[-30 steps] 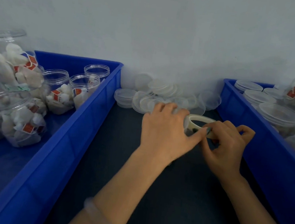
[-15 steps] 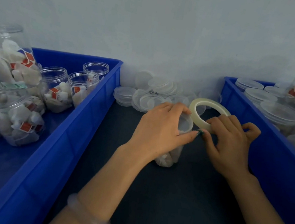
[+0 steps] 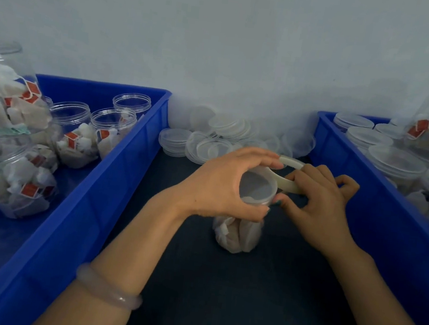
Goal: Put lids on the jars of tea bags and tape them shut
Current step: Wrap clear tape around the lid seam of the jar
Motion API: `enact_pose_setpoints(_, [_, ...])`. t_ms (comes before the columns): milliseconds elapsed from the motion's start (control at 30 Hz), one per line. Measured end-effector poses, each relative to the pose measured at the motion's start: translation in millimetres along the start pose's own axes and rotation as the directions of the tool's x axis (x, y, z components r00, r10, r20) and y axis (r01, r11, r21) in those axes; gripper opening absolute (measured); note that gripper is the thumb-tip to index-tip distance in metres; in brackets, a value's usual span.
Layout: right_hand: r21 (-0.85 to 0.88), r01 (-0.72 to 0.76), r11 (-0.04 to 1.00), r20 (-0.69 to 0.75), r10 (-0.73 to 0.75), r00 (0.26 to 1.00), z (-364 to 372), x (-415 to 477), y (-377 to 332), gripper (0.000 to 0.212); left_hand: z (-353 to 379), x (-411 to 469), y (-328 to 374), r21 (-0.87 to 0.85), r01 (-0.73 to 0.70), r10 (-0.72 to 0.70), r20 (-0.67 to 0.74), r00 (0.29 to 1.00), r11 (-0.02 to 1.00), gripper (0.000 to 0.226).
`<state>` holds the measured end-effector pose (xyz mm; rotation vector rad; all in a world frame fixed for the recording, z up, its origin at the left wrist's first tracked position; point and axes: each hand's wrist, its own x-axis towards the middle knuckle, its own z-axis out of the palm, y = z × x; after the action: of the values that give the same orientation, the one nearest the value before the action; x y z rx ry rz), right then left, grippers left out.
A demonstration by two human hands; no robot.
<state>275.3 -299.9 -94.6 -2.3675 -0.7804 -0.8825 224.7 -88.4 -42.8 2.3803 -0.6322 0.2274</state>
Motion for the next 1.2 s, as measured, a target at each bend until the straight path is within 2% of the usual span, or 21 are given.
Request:
enact_pose_setpoints(67, [0.048, -0.018, 0.999, 0.057, 0.016, 0.998, 0.5, 1.2, -0.4, 0.052, -1.1, 0.7, -0.1, 0.036, 0.008, -0.009, 0.047, 0.999, 0.999, 0.081])
enact_pose_setpoints(133, [0.091, -0.042, 0.995, 0.093, 0.034, 0.995, -0.5, 1.2, 0.5, 0.046, 3.2, 1.1, 3.6, 0.172, 0.006, -0.013, 0.038, 0.999, 0.985, 0.085])
enact_pose_setpoints(233, [0.130, -0.056, 0.990, 0.086, 0.045, 0.995, -2.0, 0.1, 1.7, 0.039, 9.2, -3.4, 13.5, 0.408, 0.020, 0.019, -0.090, 0.996, 0.913, 0.088])
enact_pose_setpoints(300, [0.131, -0.063, 0.989, 0.074, 0.054, 0.996, -1.6, -0.9, 1.7, 0.042, 8.7, -11.0, 20.9, 0.502, 0.111, 0.006, -0.226, 0.974, 0.857, 0.093])
enact_pose_setpoints(367, [0.136, -0.077, 0.988, 0.068, 0.068, 0.995, -1.0, -1.2, 1.3, 0.044, 7.8, -22.5, 28.0, 0.462, 0.251, -0.091, -0.340, 0.936, 0.851, 0.097])
enact_pose_setpoints(433, [0.138, -0.086, 0.987, 0.067, 0.077, 0.995, -0.5, -1.2, 1.2, 0.047, 11.3, -37.6, 32.9, 0.426, 0.374, -0.221, -0.367, 0.904, 0.824, 0.101])
enact_pose_setpoints(533, [0.126, -0.076, 0.989, 0.056, 0.069, 0.996, 0.4, -1.7, 1.4, 0.049, 19.7, -53.7, 37.7, 0.366, 0.444, -0.366, -0.264, 0.892, 0.818, 0.102])
enact_pose_setpoints(733, [0.094, -0.062, 0.994, 0.032, 0.059, 0.998, 0.3, -1.1, -2.4, 0.043, 17.4, -24.8, 30.7, 0.225, 0.500, -0.467, -0.187, 0.864, 0.836, 0.110])
enact_pose_setpoints(833, [0.136, -0.054, 0.989, 0.045, 0.048, 0.998, 1.0, -2.0, -3.3, 0.032, 16.2, -10.0, 26.2, 0.251, 0.503, -0.478, -0.156, 0.864, 0.827, 0.112])
enact_pose_setpoints(1000, [0.226, -0.006, 0.974, 0.115, -0.021, 0.993, -2.7, -3.9, 2.8, 0.040, 19.7, -2.8, 19.4, 0.278, 0.488, -0.439, -0.220, 0.871, 0.828, 0.116])
enact_pose_setpoints(1100, [0.121, 0.055, 0.991, 0.115, -0.069, 0.991, -7.6, -1.7, 6.8, 0.038, 12.3, -7.3, 12.7, 0.343, 0.474, -0.422, -0.219, 0.880, 0.811, 0.102])
enact_pose_setpoints(1200, [0.036, 0.067, 0.997, 0.070, -0.070, 0.995, -12.7, -1.4, 8.7, 0.029, -0.5, -9.8, 10.3, 0.417, 0.439, -0.407, -0.169, 0.898, 0.796, 0.099])
